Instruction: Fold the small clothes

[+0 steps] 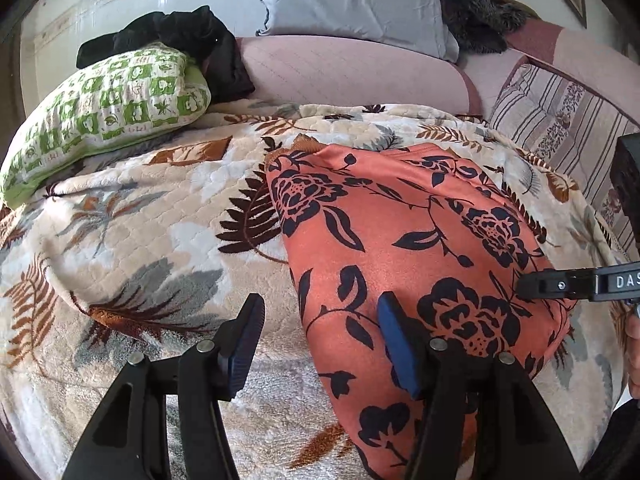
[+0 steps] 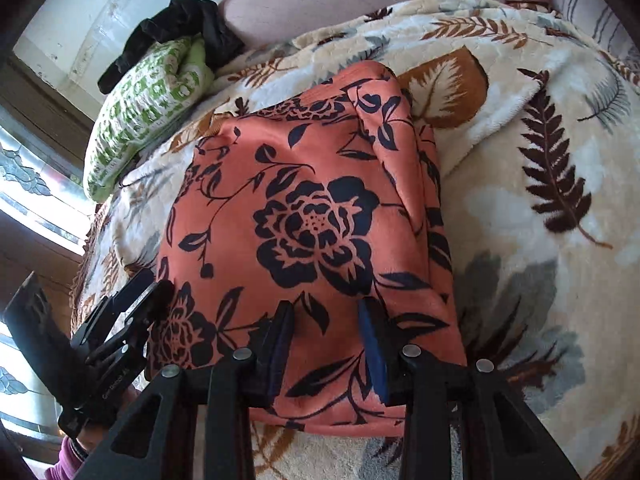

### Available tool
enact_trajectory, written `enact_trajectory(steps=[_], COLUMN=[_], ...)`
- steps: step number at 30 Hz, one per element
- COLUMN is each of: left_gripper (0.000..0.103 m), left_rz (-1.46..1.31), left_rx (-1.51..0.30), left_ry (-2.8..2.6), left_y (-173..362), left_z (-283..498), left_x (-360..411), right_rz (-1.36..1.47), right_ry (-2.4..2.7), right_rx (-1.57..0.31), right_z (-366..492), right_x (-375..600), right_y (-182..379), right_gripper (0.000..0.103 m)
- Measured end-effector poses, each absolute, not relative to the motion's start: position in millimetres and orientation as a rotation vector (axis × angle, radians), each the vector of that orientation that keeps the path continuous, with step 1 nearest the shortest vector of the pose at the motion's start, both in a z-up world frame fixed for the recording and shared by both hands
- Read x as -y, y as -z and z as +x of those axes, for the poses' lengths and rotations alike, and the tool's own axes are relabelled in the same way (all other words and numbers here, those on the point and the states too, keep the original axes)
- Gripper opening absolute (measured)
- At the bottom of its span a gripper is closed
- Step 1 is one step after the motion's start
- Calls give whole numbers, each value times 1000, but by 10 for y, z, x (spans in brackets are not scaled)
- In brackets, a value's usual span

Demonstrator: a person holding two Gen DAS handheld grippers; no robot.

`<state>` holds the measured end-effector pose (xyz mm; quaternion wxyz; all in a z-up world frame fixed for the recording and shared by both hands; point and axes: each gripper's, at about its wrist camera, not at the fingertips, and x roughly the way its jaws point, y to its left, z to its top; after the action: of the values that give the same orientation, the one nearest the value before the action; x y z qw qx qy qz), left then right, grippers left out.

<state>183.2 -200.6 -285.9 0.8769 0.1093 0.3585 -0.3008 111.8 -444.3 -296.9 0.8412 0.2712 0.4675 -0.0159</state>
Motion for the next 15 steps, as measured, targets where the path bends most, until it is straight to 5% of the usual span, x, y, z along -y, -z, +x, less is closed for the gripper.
enact_trajectory(steps=[5, 8, 15], left_gripper=[62, 73, 74], left_rz=[200, 215, 205], left_rx=[-730, -699, -699], left_ry=[601, 557, 541], left_y=[2759, 2705, 2664], left_z=[1855, 1837, 1896], left_x=[1969, 1999, 2053], right_rz=[556, 606, 579], right_ry=[9, 10, 121], right_rx=[-1010, -879, -817], right_z=[978, 880, 968], right_x=[4389, 4514, 4730], right_y=[2819, 2617, 2504], right_gripper=[37, 38, 38])
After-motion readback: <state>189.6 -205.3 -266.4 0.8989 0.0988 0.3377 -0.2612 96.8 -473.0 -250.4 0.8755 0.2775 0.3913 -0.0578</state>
